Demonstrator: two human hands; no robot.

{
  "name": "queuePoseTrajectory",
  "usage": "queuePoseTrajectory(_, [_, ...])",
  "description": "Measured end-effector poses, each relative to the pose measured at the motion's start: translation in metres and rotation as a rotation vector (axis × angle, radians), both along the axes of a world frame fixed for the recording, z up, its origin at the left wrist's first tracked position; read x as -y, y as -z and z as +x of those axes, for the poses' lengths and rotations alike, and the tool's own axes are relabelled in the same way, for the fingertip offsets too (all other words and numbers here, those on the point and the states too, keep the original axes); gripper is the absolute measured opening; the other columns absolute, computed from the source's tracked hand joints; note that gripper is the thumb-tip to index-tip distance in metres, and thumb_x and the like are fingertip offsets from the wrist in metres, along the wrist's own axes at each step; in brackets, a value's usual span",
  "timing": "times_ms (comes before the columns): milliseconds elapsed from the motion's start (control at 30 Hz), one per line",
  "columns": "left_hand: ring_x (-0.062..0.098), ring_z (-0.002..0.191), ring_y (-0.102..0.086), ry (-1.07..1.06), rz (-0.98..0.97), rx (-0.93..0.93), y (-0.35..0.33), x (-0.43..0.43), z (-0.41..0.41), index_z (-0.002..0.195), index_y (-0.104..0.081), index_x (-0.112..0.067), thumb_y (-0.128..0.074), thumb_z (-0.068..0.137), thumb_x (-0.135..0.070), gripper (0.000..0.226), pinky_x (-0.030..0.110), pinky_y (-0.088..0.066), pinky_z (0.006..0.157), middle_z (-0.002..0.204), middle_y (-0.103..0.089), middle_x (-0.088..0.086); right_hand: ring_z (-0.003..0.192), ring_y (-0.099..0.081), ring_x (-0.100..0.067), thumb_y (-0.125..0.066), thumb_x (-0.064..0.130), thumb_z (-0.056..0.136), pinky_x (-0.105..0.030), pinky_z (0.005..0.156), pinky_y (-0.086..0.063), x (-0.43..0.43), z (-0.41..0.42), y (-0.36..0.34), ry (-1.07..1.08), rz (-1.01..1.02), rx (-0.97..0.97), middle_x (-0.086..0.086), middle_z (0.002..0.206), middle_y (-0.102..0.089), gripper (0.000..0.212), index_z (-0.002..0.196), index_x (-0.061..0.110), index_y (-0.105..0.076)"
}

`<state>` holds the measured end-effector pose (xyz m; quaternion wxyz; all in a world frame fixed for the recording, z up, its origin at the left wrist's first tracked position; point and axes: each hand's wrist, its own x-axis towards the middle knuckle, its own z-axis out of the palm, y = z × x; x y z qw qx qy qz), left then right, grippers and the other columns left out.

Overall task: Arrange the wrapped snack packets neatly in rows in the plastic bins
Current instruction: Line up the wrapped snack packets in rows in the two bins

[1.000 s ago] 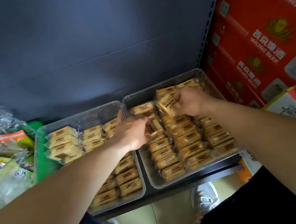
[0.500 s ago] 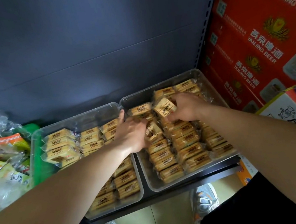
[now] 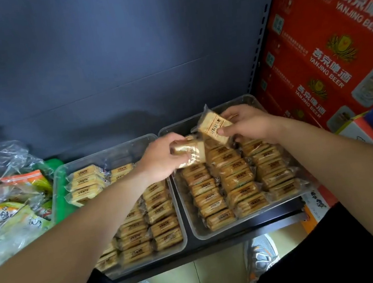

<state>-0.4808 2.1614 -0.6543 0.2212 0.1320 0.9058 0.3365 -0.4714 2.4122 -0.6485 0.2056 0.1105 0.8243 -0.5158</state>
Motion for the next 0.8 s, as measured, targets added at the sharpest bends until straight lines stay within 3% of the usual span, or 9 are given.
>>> queuePoseTrajectory(100, [0.024,0.095,-0.074,-0.219,0.275,0.212,-0.017,0.022,0.004,0.119,-0.061,-0.027,-0.074,0.092,-0.015,0.033,0.041,-0.063,0.082,0.115,-0.069,0.006,0.097,-0.074,-0.015,-0.074,0.011,0.090,-0.029,0.076,-0.061,0.005,0.002,-0.007,0.055,-0.191,0.007,-0.001,0.115,-0.073,0.051,0.137,0.017,-0.056])
queuePoseTrajectory(200, [0.026,0.091,-0.076,-0.318,0.396,0.325,-0.027,0.042,0.012,0.122,-0.060,-0.023,-0.069,0.094,-0.007,0.033,0.038,-0.063,0.081,0.117,-0.070,0.010,0.100,-0.074,-0.019,-0.071,0.006,0.091,-0.032,0.081,-0.061,0.014,0.005,-0.015,-0.006,-0.302,0.036,-0.005,0.118,-0.072,0.050,0.137,0.017,-0.055])
queuePoseTrajectory(367, [0.023,0.099,-0.074,-0.378,0.462,0.310,-0.035,0.065,0.018,0.115,-0.064,-0.027,-0.069,0.093,-0.005,0.031,0.034,-0.061,0.086,0.113,-0.071,0.006,0.103,-0.073,-0.018,-0.068,-0.001,0.091,-0.031,0.082,-0.061,0.041,0.007,-0.022,-0.149,-0.319,0.054,-0.007,0.121,-0.069,0.047,0.134,0.016,-0.059])
queuePoseTrajectory(500, [0.014,0.095,-0.070,-0.426,0.378,0.169,-0.036,0.077,0.017,0.110,-0.066,-0.030,-0.074,0.090,-0.016,0.025,0.028,-0.054,0.081,0.104,-0.074,-0.002,0.100,-0.074,-0.019,-0.071,-0.002,0.089,-0.032,0.082,-0.061,0.061,0.003,-0.023,-0.175,-0.297,0.072,-0.010,0.118,-0.070,0.042,0.127,0.014,-0.061])
queuePoseTrajectory(633, [0.020,0.100,-0.071,-0.509,0.452,0.221,-0.034,0.092,0.015,0.123,-0.051,-0.030,-0.074,0.086,-0.005,0.050,0.037,-0.056,0.088,0.118,-0.069,0.007,0.098,-0.075,-0.020,-0.073,0.003,0.089,-0.036,0.086,-0.061,0.074,-0.001,-0.025,-0.228,-0.296,0.077,-0.007,0.113,-0.074,0.038,0.123,0.015,-0.062])
queuePoseTrajectory(700, [0.021,0.098,-0.074,-0.496,0.506,0.247,-0.034,0.097,0.017,0.131,-0.044,-0.034,-0.072,0.086,0.002,0.064,0.035,-0.059,0.083,0.119,-0.067,0.008,0.100,-0.074,-0.019,-0.074,0.009,0.089,-0.036,0.087,-0.060,0.080,-0.003,-0.026,-0.292,-0.281,0.081,-0.001,0.111,-0.076,0.039,0.125,0.019,-0.062])
queuePoseTrajectory(800, [0.024,0.103,-0.073,-0.449,0.572,0.275,-0.038,0.100,0.019,0.135,-0.050,-0.032,-0.066,0.088,0.008,0.064,0.034,-0.060,0.083,0.116,-0.068,0.011,0.102,-0.073,-0.014,-0.074,0.013,0.090,-0.036,0.090,-0.058,0.092,-0.004,-0.027,-0.360,-0.243,0.067,0.008,0.107,-0.076,0.036,0.122,0.026,-0.063])
